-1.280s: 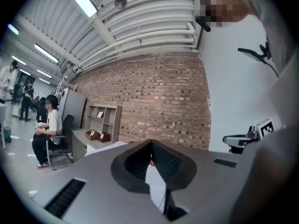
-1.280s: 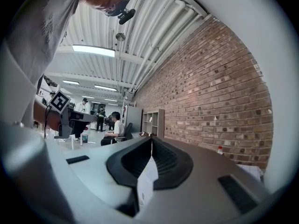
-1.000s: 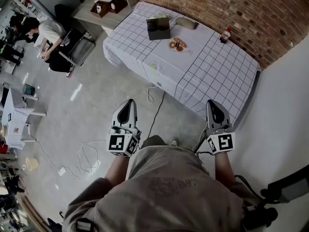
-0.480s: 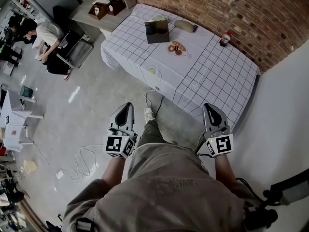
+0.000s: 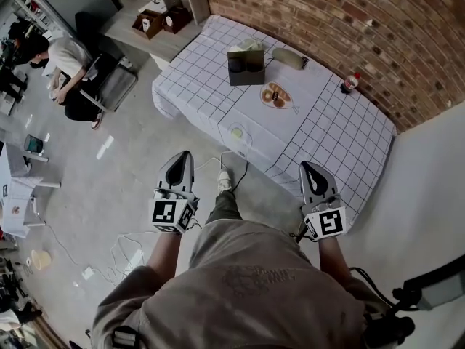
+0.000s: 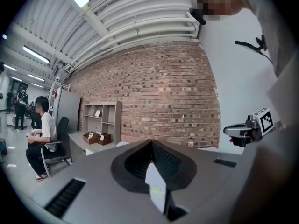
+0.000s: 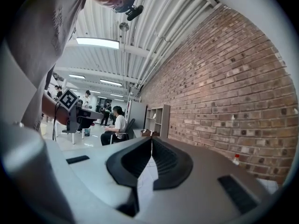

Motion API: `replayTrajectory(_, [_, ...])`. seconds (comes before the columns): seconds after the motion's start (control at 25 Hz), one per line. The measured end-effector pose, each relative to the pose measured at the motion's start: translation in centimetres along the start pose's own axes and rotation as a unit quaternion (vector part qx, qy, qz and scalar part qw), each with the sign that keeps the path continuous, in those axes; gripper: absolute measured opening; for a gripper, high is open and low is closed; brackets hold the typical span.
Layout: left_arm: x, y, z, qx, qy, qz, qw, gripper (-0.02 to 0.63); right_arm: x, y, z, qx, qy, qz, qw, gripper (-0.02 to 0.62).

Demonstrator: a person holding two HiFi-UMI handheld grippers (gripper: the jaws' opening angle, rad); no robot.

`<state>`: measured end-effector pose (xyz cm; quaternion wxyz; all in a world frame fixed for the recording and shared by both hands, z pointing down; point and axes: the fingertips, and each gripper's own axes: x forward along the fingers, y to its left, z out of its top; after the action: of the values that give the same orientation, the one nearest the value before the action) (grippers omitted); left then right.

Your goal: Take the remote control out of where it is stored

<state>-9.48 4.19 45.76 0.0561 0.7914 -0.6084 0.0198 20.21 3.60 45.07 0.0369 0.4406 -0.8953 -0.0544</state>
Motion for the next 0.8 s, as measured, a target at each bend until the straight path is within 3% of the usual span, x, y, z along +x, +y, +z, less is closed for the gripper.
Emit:
replayTrajectory(0.24, [3.7, 3.3, 0.8, 0.03, 0.002, -0.009, 0.9995, 0.011, 5.3, -0.1, 0.4, -0.005, 0.005, 0.006, 1.0, 0.015])
replayTrajectory(0.4, [4.8, 5.2, 1.2, 0.039, -0.001, 0.017, 0.9991, 0.011, 7.7, 0.0, 0.6, -0.016, 0.006, 0.01, 1.0, 0.015])
replayTrajectory(0.8, [8.0, 6.0, 0.4, 0.02, 0.008, 0.01, 0.9997, 0.011, 11.6, -0.4, -0.1, -0.005, 0.032, 0.027, 0.999, 0.015])
